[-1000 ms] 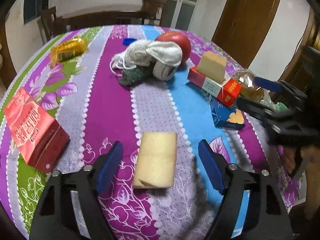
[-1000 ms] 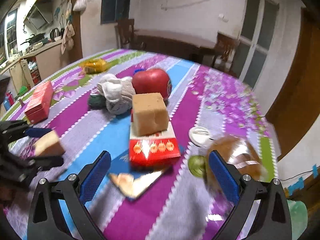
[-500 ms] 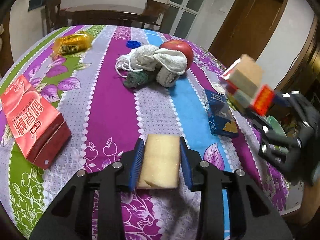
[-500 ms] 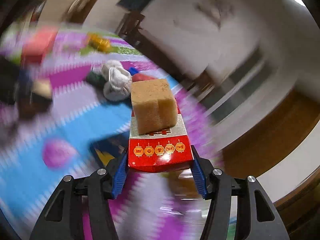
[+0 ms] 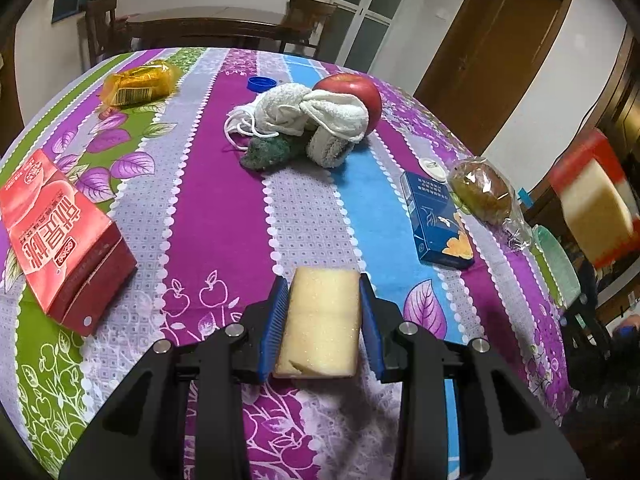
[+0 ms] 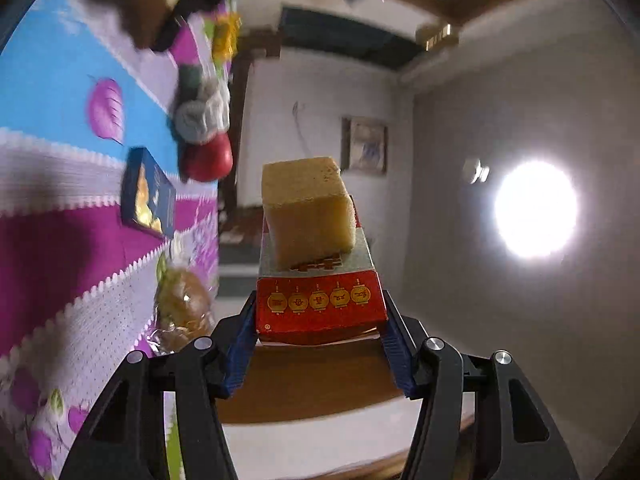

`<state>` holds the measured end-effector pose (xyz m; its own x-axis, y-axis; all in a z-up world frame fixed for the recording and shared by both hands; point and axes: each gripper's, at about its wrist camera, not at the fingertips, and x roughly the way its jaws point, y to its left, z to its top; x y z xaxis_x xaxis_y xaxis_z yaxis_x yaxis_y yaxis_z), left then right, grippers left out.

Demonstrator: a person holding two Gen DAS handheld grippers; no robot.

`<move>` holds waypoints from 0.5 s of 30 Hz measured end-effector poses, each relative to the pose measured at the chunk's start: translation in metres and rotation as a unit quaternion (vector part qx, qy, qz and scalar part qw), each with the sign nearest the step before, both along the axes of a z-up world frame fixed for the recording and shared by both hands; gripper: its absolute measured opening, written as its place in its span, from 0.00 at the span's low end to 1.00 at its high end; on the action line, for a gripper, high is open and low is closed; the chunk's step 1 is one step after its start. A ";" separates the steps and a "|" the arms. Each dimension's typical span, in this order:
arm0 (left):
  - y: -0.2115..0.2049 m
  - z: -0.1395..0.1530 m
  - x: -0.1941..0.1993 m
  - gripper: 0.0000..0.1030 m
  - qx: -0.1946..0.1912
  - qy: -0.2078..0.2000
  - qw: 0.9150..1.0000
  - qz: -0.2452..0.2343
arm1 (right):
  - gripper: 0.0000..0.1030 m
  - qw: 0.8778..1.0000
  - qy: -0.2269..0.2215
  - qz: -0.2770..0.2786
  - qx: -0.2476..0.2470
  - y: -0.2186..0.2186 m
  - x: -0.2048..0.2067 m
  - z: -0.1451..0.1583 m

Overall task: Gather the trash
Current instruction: 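Lift and carry the red box and sponge block over the green bin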

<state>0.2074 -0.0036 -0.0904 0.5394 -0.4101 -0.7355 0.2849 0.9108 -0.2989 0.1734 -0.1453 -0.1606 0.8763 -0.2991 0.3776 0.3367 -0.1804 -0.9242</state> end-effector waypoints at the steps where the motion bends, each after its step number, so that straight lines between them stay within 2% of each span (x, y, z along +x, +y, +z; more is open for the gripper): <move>1: 0.000 0.000 0.001 0.33 0.001 0.000 1.000 0.000 | 0.56 1.000 0.001 0.000 -0.012 -0.001 -0.002 -0.002; 3: 0.000 0.000 0.001 0.33 -0.001 0.001 1.000 0.000 | 0.56 0.999 -0.010 -0.009 -0.030 -0.007 0.000 -0.005; 6: 0.000 0.000 0.001 0.33 -0.003 0.001 1.000 0.001 | 0.56 0.999 -0.004 0.036 -0.030 0.005 -0.013 -0.007; 7: 0.000 0.000 0.001 0.33 -0.003 0.001 1.000 0.001 | 0.56 1.000 -0.015 0.017 -0.015 -0.001 -0.004 -0.002; 9: 0.000 0.000 0.001 0.33 -0.002 0.001 1.000 0.001 | 0.56 0.999 -0.021 -0.036 -0.021 -0.018 0.015 -0.001; 10: 0.000 0.000 0.001 0.33 -0.002 0.001 1.000 0.001 | 0.56 0.999 -0.027 -0.030 -0.025 -0.017 0.014 0.000; 12: 0.000 0.000 0.001 0.33 -0.005 0.002 1.000 0.000 | 0.56 0.999 -0.016 0.033 -0.004 -0.001 -0.010 0.002; 13: 0.000 0.000 0.002 0.33 -0.006 0.002 1.000 0.000 | 0.56 0.999 -0.019 0.032 -0.008 -0.001 -0.011 0.001; 14: 0.001 0.000 0.002 0.33 -0.006 0.002 1.000 0.000 | 0.56 1.000 -0.014 0.005 -0.005 -0.009 -0.001 0.002; 15: 0.001 -0.001 0.002 0.33 -0.007 0.002 1.000 0.000 | 0.56 0.999 -0.007 -0.026 0.033 -0.024 0.009 0.010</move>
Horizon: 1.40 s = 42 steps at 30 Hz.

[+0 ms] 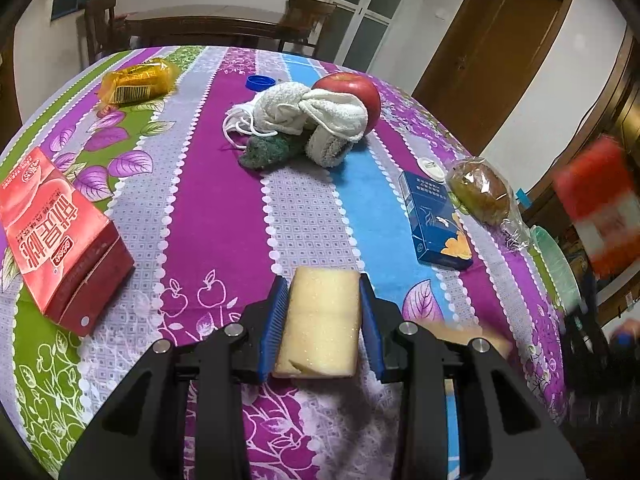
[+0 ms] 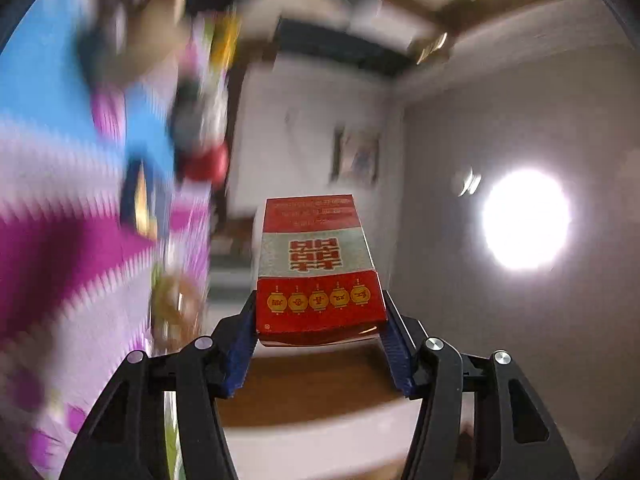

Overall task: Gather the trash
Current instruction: 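Lift and carry the red box and sponge block over the green bin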

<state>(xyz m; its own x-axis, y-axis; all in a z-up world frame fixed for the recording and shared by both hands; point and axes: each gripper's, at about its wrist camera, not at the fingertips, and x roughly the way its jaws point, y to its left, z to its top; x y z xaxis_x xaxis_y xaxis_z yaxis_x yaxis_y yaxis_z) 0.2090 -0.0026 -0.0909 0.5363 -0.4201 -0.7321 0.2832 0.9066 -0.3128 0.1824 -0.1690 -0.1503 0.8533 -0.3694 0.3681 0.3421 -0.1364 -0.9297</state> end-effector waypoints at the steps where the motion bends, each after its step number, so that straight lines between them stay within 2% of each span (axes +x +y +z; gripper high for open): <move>1: 0.000 0.000 0.000 0.33 -0.001 0.000 1.000 0.000 | 0.56 0.997 0.005 -0.010 0.073 -0.009 0.002 0.017; 3: 0.000 0.000 0.000 0.33 -0.002 0.001 1.000 0.000 | 0.56 0.972 0.023 0.011 0.235 -0.022 -0.011 0.052; 4: 0.000 0.000 0.000 0.33 -0.002 0.001 1.000 -0.001 | 0.56 0.961 0.026 0.022 0.273 -0.026 -0.017 0.060; 7: -0.002 0.000 0.001 0.33 0.002 0.000 1.000 -0.002 | 0.56 0.935 0.024 0.027 0.353 -0.033 -0.038 0.074; 8: -0.002 0.000 0.001 0.33 0.003 0.000 1.000 -0.002 | 0.56 0.922 0.025 0.033 0.384 -0.035 -0.047 0.078; 11: -0.005 0.000 0.001 0.33 0.013 -0.002 1.000 -0.002 | 0.56 0.903 0.024 0.036 0.427 -0.027 -0.064 0.082; 15: -0.008 0.001 -0.003 0.31 0.030 -0.007 1.000 0.001 | 0.56 0.884 0.016 0.040 0.465 -0.016 -0.083 0.073; 18: -0.006 0.004 -0.012 0.30 0.048 -0.018 0.999 0.014 | 0.56 0.865 0.014 0.042 0.501 -0.017 -0.096 0.072; 20: -0.001 0.007 -0.021 0.30 0.053 -0.027 0.998 0.020 | 0.56 0.858 0.018 0.041 0.511 -0.017 -0.102 0.069; 25: 0.012 0.023 -0.040 0.30 0.081 -0.052 0.994 0.059 | 0.56 0.851 0.037 0.041 0.522 -0.015 -0.105 0.061; 28: 0.011 0.039 -0.049 0.30 0.105 -0.078 0.988 0.080 | 0.56 0.839 0.039 0.053 0.541 -0.015 -0.107 0.065; 34: -0.007 0.069 -0.061 0.30 0.139 -0.130 0.978 0.087 | 0.56 0.805 0.043 0.074 0.587 -0.026 -0.106 0.088; 42: -0.039 0.087 -0.066 0.30 0.149 -0.155 0.974 0.070 | 0.56 0.747 0.028 0.081 0.659 -0.061 -0.109 0.114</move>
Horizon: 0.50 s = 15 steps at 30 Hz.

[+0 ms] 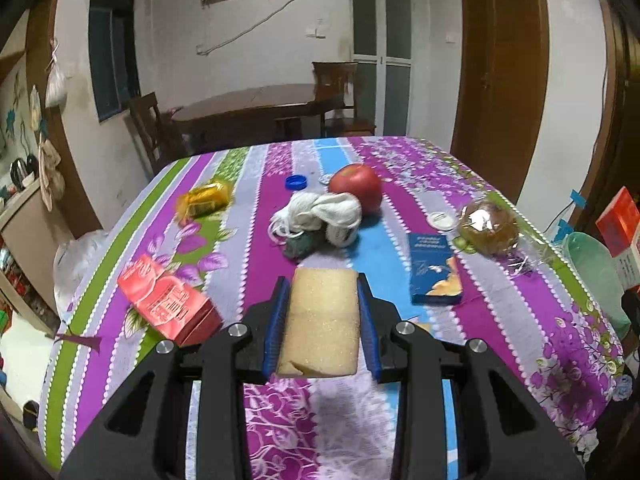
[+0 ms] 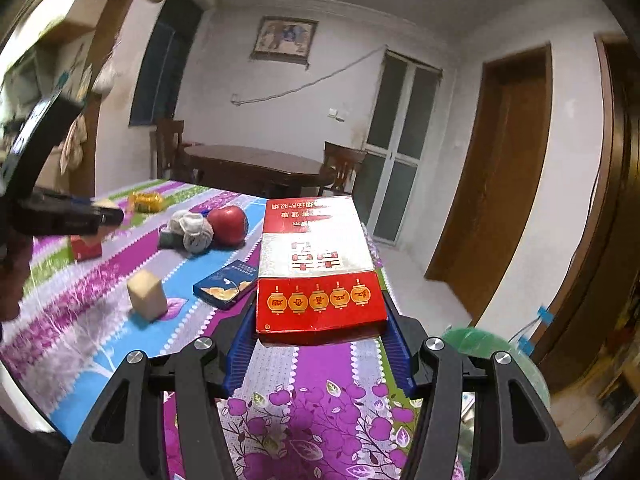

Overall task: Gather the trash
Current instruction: 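Lift and carry the red box and sponge block over the green bin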

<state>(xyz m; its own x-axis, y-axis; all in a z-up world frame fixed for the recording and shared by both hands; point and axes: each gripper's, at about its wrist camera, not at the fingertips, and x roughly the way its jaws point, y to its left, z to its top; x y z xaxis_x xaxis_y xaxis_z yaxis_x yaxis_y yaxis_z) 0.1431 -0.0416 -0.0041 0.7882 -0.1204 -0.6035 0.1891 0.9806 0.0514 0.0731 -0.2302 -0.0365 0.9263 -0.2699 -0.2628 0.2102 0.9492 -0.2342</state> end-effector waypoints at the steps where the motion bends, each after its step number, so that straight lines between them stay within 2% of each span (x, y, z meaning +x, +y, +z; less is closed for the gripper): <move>1: -0.004 0.001 -0.001 0.30 0.004 -0.004 1.000 -0.001 | 0.56 1.000 0.000 -0.002 0.011 -0.004 -0.001 0.002; 5: -0.017 0.008 -0.006 0.30 0.006 -0.016 1.000 -0.012 | 0.56 0.998 0.000 -0.007 0.056 -0.023 -0.009 0.006; 15: -0.062 0.019 -0.015 0.30 0.013 -0.028 0.998 -0.058 | 0.56 0.996 -0.017 -0.027 0.083 -0.047 -0.029 0.017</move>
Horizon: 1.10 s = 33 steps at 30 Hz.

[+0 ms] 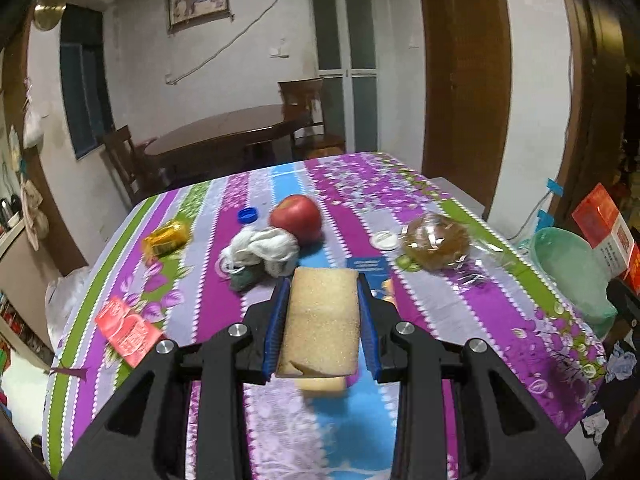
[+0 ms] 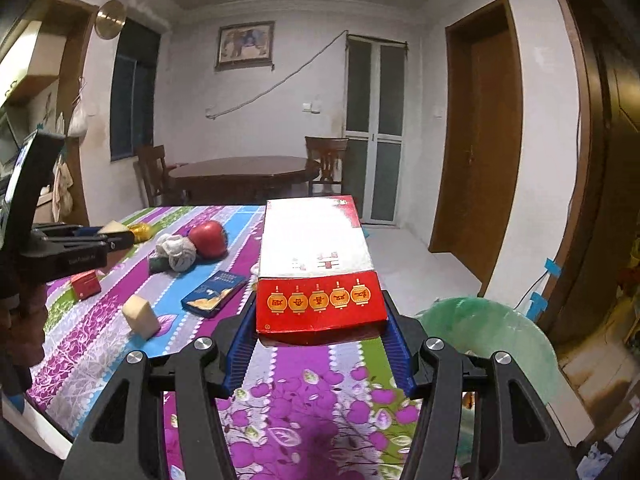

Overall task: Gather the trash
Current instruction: 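Lift and carry the red box and sponge block over the green bin, then open the right gripper to drop the red box while the left drops the sponge into the bin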

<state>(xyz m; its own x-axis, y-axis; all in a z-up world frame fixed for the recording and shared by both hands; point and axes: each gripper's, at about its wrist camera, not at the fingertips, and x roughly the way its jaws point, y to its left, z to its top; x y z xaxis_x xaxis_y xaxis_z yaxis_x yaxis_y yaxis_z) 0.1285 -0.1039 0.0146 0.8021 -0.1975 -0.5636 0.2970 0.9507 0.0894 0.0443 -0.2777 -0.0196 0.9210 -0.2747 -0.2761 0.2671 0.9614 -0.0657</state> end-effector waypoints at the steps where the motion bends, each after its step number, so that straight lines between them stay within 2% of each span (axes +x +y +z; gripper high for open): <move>1: -0.006 0.001 -0.001 0.30 0.001 -0.001 1.000 -0.006 | 0.56 1.000 -0.002 -0.002 0.003 -0.003 -0.003 0.003; 10: -0.074 0.004 -0.002 0.30 0.006 0.002 0.997 -0.076 | 0.56 0.999 -0.019 -0.042 0.006 -0.037 -0.028 0.023; 17: -0.136 0.003 0.003 0.30 -0.005 0.016 0.990 -0.140 | 0.56 0.994 -0.023 -0.107 0.017 -0.085 -0.051 0.041; 23: -0.194 0.002 0.002 0.30 -0.009 0.020 0.979 -0.204 | 0.57 0.985 -0.005 -0.163 0.049 -0.139 -0.070 0.045; 29: -0.248 -0.001 0.004 0.30 -0.008 0.036 0.962 -0.270 | 0.56 0.977 0.024 -0.194 0.084 -0.180 -0.078 0.041; 33: -0.283 -0.006 0.009 0.30 -0.001 0.058 0.948 -0.314 | 0.56 0.972 0.036 -0.207 0.106 -0.202 -0.080 0.038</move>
